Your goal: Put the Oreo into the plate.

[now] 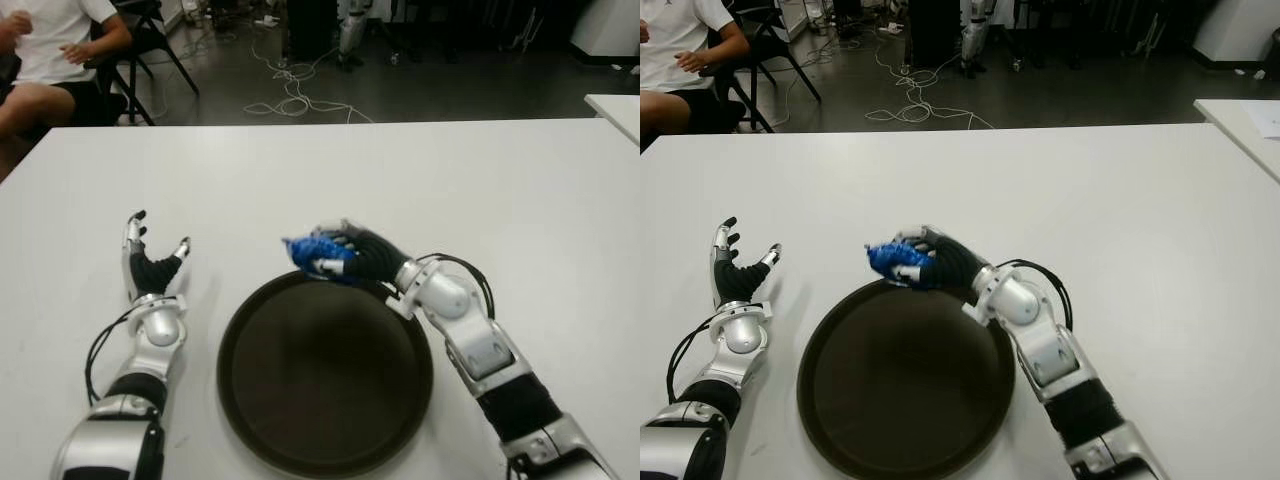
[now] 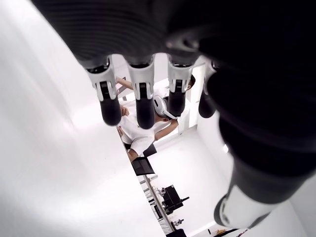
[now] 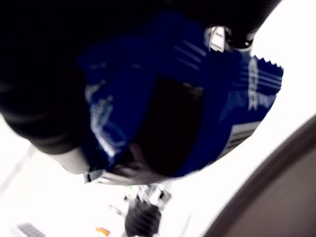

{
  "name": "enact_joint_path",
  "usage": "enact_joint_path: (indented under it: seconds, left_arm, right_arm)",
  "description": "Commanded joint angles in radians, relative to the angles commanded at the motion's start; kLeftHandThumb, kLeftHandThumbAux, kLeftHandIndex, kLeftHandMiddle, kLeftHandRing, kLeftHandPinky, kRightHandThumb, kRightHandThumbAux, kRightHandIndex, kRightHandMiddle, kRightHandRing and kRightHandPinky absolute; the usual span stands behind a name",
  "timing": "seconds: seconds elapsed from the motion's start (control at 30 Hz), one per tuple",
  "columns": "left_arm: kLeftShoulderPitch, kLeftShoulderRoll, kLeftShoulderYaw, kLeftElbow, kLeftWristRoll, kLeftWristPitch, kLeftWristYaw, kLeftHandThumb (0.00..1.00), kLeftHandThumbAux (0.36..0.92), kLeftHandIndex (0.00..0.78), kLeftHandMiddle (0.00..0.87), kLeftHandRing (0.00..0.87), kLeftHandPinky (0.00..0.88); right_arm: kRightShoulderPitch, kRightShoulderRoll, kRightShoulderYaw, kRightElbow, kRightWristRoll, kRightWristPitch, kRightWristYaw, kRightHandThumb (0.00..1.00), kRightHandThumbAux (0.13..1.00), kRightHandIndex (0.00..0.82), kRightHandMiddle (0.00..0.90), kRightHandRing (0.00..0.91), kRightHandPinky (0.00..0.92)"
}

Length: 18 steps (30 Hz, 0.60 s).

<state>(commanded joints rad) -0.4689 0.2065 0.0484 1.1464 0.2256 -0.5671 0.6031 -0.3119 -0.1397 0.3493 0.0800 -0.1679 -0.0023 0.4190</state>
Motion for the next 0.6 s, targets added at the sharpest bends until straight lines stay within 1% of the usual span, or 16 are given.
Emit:
enact_joint_path:
  seconds: [0.17, 0.43, 0.6]
  left_arm:
    - [0.0, 0.003, -0.005, -0.001, 0.005, 0.0, -0.002, 0.219, 0.774, 0.086, 0.077, 0.084, 0.113]
    - [0.003, 0.001, 0.001, -0.005, -0.01, -0.011, -0.019, 0.253, 0.787, 0.097, 0.062, 0.074, 0.121]
    - [0.002, 0.0, 0.008, -0.006, -0.019, -0.009, -0.027, 0.261, 0.791, 0.1, 0.064, 0.076, 0.125]
  right_arm:
    - [0.004, -0.009, 0.01, -0.017, -0.006, 0.008, 0.006, 0.697, 0.723, 0.44, 0.822, 0.824, 0.821]
    - [-0.004, -0.047, 0.036, -0.028, -0.044, -0.015, 0.034, 0.697, 0.724, 0.439, 0.826, 0.831, 0.829]
    - [-0.004, -0.059, 0.042, -0.039, -0.041, -0.014, 0.053, 0.697, 0.725, 0.439, 0.821, 0.828, 0.824]
